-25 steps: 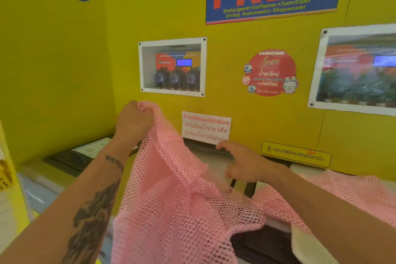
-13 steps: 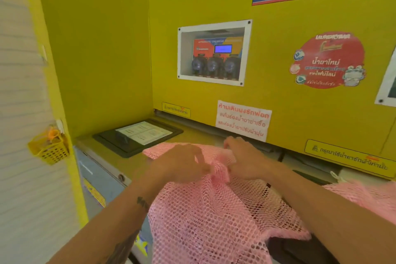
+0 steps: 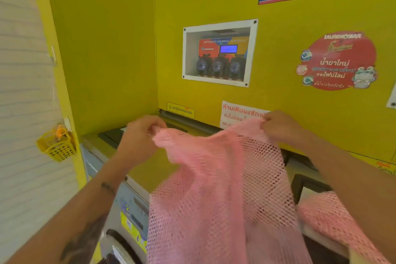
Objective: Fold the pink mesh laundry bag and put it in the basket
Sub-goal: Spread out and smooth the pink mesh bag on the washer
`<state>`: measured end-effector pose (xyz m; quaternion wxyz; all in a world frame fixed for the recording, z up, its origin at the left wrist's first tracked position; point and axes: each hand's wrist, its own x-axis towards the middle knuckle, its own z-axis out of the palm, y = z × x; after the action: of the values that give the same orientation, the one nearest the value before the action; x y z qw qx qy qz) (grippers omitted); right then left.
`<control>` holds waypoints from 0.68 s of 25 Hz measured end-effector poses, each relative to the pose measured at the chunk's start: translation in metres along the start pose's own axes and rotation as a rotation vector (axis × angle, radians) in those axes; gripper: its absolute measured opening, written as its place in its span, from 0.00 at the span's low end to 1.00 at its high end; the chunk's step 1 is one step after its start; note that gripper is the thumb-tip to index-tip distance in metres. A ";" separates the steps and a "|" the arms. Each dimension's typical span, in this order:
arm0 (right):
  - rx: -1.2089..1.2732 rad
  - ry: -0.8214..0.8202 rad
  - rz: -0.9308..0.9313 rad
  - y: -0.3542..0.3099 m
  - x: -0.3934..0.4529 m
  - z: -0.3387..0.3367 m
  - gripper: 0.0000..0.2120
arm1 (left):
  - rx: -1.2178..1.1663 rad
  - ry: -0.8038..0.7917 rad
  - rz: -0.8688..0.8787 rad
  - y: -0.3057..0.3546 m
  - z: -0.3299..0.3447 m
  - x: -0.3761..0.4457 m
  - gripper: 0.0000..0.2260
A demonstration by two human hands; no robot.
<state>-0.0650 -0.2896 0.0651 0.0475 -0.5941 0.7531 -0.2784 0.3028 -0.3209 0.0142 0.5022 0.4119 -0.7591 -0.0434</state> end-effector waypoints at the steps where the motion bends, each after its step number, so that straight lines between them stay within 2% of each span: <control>1: -0.037 0.029 0.025 0.007 0.003 -0.013 0.08 | 0.077 0.045 -0.004 -0.015 -0.007 0.009 0.10; 2: -0.088 0.036 0.048 0.012 0.002 -0.020 0.07 | 0.201 0.036 -0.034 -0.031 -0.011 0.018 0.08; 3: -0.165 0.015 0.070 0.016 -0.001 -0.022 0.05 | 0.362 -0.051 -0.101 -0.045 -0.014 0.026 0.09; 5: -0.383 -0.071 0.102 0.027 -0.013 -0.008 0.13 | 0.659 -0.397 -0.263 -0.069 -0.019 0.029 0.15; 6: -0.470 -0.095 0.105 0.032 -0.019 0.000 0.17 | 0.713 -0.487 -0.306 -0.075 -0.021 0.027 0.16; 8: -0.552 -0.120 0.103 0.034 -0.027 0.010 0.23 | 0.689 -0.434 -0.315 -0.071 -0.021 0.022 0.18; 10: -0.548 -0.152 0.003 0.028 -0.028 0.018 0.32 | 0.478 -0.331 -0.242 -0.042 -0.013 0.013 0.18; 11: -0.503 -0.211 -0.054 0.024 -0.030 0.024 0.34 | 0.354 -0.347 -0.203 -0.022 -0.004 0.005 0.16; 13: -0.388 -0.348 -0.088 0.013 -0.033 0.034 0.33 | 0.229 -0.475 -0.140 0.018 0.019 -0.014 0.13; 14: -0.404 -0.381 -0.077 0.013 -0.036 0.039 0.33 | 0.249 -0.562 -0.158 0.033 0.032 -0.024 0.15; 17: -0.659 -0.311 -0.100 0.023 -0.045 0.042 0.29 | 0.460 -0.887 -0.388 0.049 0.068 -0.047 0.37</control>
<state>-0.0547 -0.2598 0.0075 -0.0462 -0.6488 0.7563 0.0706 0.2278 -0.2807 -0.0301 0.0130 0.5862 -0.7982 -0.1380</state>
